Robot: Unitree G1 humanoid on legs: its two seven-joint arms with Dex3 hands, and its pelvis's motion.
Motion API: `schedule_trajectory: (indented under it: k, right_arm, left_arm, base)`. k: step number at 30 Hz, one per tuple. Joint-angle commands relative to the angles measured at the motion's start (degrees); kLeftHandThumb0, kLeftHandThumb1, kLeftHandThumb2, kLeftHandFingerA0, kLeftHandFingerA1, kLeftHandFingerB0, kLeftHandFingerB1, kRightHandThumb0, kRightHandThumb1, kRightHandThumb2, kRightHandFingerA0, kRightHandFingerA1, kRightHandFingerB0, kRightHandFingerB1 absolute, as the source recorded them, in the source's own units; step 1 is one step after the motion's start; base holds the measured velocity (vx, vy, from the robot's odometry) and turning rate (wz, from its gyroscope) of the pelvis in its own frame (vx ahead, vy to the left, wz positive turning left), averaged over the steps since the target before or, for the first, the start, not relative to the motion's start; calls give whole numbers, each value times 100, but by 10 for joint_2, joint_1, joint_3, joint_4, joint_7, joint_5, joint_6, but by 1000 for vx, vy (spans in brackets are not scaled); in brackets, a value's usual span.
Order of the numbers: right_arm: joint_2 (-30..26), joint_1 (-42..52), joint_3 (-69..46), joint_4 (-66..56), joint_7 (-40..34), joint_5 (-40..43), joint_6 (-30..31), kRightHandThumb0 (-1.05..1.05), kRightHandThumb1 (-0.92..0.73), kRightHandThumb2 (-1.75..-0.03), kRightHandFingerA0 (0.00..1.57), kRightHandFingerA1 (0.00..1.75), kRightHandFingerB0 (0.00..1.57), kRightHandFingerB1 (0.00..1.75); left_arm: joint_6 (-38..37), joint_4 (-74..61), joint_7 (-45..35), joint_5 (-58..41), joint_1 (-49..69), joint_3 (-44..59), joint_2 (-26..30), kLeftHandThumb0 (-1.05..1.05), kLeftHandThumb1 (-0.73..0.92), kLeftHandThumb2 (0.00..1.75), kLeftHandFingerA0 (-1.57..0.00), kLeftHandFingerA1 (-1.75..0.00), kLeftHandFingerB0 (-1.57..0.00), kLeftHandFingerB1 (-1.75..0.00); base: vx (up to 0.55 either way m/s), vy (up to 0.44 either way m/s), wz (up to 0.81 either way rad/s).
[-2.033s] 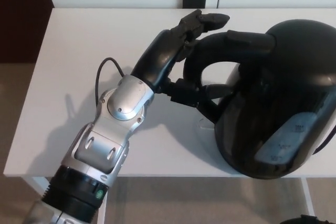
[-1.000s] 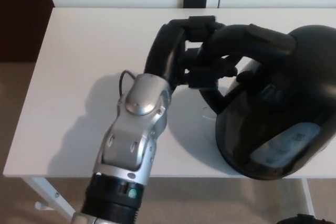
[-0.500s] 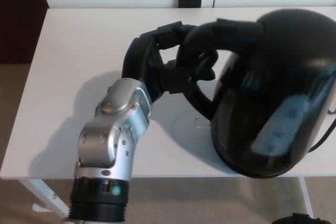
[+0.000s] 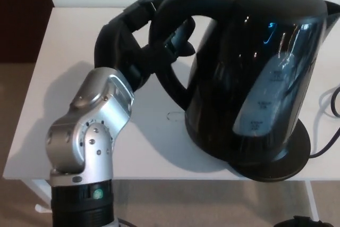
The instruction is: The robot walk towards a table in front and uses its left hand to pick up the pot from the base and places it on the table
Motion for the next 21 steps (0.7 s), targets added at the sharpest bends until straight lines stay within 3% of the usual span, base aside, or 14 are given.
schedule_trajectory:
  k: [1,2,3,4,6,7,8,9,14,16,18,19,21]
  right_arm:
    - [-16,-1,9,-5,-7,-16,-1,-29,-58,-56,71,57,61,47]
    - [-17,-1,9,-6,-7,-16,-3,-31,-42,-82,69,70,50,59]
    - [-18,-1,9,-7,-6,-17,-6,-31,-42,-82,69,70,50,59]
    - [-18,-1,11,-8,-8,-19,-2,-29,-58,-56,74,58,61,47]
    - [-17,-1,12,-8,-11,-21,0,-30,-58,-56,75,59,60,47]
    - [-19,-1,14,-7,-15,-25,-2,-31,-42,-81,68,70,51,59]
    - [-19,-3,15,-5,-16,-25,-5,-28,-57,-55,72,58,61,48]
    - [-20,-4,16,-6,-15,-26,-2,-30,-58,-56,74,57,60,47]
    - [-18,-5,15,-2,-16,-22,-3,-26,-57,-55,80,60,60,47]
    - [-18,-6,17,1,-17,-23,-4,-27,-58,-55,80,60,60,47]
    - [-17,-8,18,5,-19,-25,-7,-28,-58,-55,80,60,60,47]
    - [-17,-9,19,8,-21,-26,-8,-29,-58,-56,80,60,61,48]
    - [-17,-9,19,9,-22,-26,-9,-29,-58,-56,81,60,61,48]
  left_arm:
    - [51,-79,78,-160,-33,50,-106,-18,86,72,-97,-135,-79,-106]
    - [54,-81,74,-165,-32,56,-94,-20,89,69,-95,-140,-76,-105]
    - [58,-82,69,-170,-31,64,-80,-20,89,69,-95,-140,-76,-105]
    - [58,-86,60,-168,-26,67,-65,-21,91,67,-94,-141,-75,-102]
    - [57,-90,47,-160,-20,68,-43,-22,90,66,-94,-141,-75,-101]
    - [52,-92,41,-150,-16,74,-25,-18,87,71,-82,-156,-71,-110]
    - [45,-92,39,-140,-13,80,-10,-17,85,66,-81,-156,-73,-107]
    - [42,-95,40,-125,-10,83,5,-16,82,76,-89,-156,-75,-111]
    - [44,-99,40,-108,2,109,47,-12,85,77,-87,-159,-71,-111]
    - [0,-89,29,-59,22,98,73,-12,81,73,-89,-157,-78,-105]
    - [-33,-79,30,-35,33,91,82,-7,81,73,-86,-160,-75,-106]
    - [-62,-69,20,-13,43,81,94,-2,88,66,-82,-173,-64,-122]
    - [-110,-54,8,29,61,58,117,-3,86,69,-86,-166,-61,-115]
  base:
    - [0,0,0]
    - [0,0,0]
    - [0,0,0]
    - [0,0,0]
    - [0,0,0]
    - [0,0,0]
    - [0,0,0]
    - [0,0,0]
    - [0,0,0]
    - [0,0,0]
    - [0,0,0]
    - [0,0,0]
    - [0,0,0]
